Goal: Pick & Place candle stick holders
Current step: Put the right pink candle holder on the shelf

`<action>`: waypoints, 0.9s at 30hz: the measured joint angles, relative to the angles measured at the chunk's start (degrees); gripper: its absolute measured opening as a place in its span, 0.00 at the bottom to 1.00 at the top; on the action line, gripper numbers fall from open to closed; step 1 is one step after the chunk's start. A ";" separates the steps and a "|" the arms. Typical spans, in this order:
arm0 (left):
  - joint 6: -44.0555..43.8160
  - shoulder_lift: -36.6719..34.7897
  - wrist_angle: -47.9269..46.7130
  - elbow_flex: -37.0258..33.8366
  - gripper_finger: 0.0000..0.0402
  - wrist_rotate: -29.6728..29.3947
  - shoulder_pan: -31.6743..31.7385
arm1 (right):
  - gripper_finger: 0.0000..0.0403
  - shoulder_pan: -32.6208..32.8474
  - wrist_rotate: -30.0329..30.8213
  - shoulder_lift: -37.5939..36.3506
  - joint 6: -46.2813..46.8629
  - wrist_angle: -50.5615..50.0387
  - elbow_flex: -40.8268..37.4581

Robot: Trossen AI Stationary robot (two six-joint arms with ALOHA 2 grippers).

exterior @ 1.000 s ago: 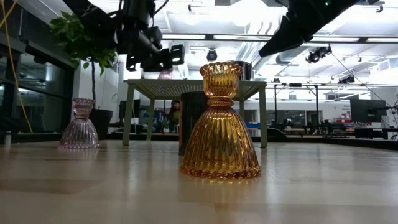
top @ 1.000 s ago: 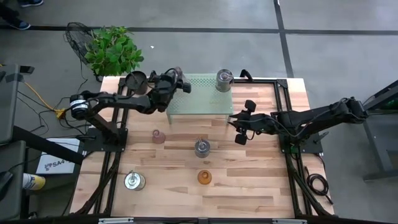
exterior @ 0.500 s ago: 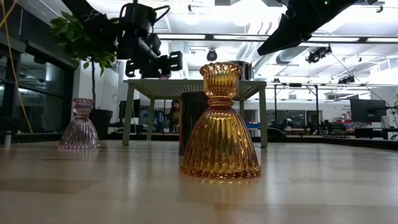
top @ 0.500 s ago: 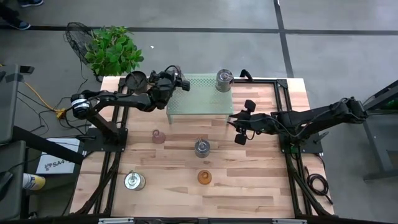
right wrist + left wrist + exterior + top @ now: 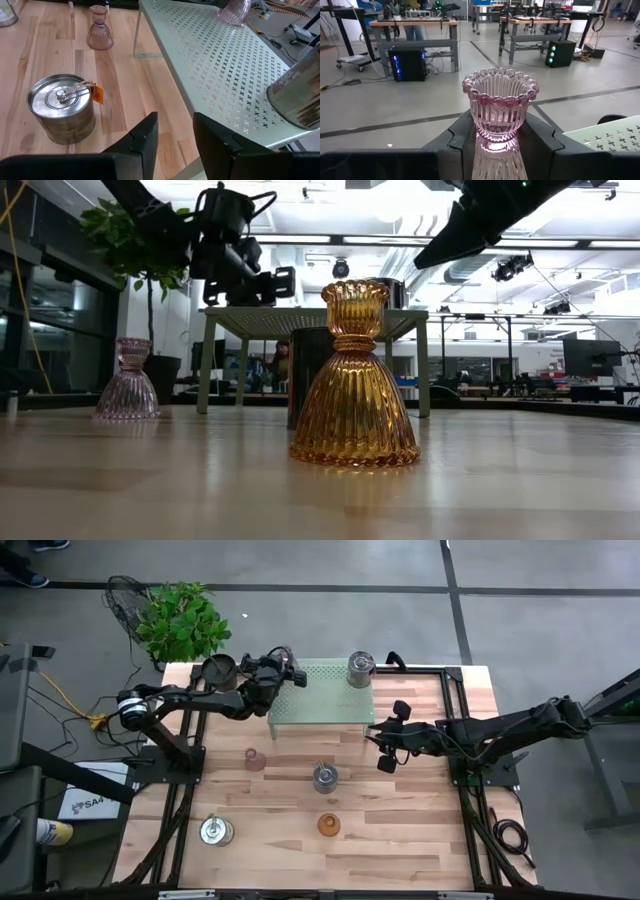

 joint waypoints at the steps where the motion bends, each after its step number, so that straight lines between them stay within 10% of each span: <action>1: 0.01 -0.04 -0.13 0.00 0.28 0.00 0.00 | 0.29 0.00 0.00 0.00 0.00 -0.02 0.00; 27: 0.83 -0.09 -2.76 0.09 0.28 1.23 -1.57 | 0.29 0.00 -0.75 0.02 0.01 -0.07 0.00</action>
